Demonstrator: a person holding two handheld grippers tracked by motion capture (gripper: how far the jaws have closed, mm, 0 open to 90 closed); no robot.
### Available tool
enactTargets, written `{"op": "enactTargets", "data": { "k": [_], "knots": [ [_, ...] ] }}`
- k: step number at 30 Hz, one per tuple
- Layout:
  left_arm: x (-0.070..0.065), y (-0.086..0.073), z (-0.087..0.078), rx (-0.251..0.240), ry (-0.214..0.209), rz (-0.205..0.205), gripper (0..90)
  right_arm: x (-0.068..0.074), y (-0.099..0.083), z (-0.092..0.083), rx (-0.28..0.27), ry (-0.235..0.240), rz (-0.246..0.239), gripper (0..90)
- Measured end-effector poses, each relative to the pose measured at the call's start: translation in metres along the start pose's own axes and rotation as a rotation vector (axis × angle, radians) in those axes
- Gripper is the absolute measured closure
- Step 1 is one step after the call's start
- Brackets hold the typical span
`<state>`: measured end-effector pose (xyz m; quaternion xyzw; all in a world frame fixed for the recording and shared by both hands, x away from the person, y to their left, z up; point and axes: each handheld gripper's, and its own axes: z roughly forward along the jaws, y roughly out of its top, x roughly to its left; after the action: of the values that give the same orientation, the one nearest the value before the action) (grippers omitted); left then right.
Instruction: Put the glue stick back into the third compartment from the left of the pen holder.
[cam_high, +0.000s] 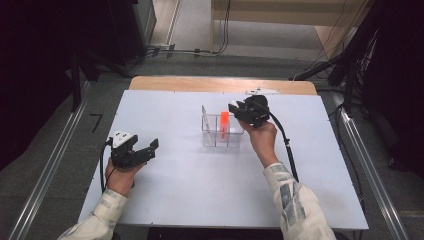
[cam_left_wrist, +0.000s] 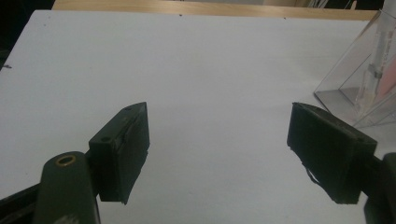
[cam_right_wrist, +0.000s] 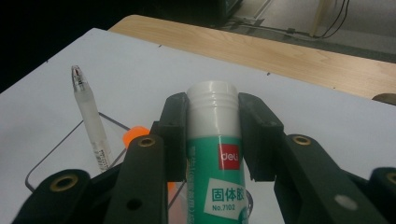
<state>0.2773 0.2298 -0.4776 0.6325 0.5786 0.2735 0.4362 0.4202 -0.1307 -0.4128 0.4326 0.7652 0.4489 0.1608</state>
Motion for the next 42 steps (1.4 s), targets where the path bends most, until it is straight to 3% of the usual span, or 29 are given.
{"op": "enactTargets", "data": {
  "k": [23,42],
  "knots": [
    [0.0,0.0,0.0,0.002,-0.005,0.004,21.4,0.006,0.009,0.01,-0.005,-0.014,0.003,63.0],
    [-0.001,0.0,0.001,0.005,-0.01,0.006,21.4,0.003,0.01,0.016,-0.006,-0.012,0.044,62.9]
  ]
}}
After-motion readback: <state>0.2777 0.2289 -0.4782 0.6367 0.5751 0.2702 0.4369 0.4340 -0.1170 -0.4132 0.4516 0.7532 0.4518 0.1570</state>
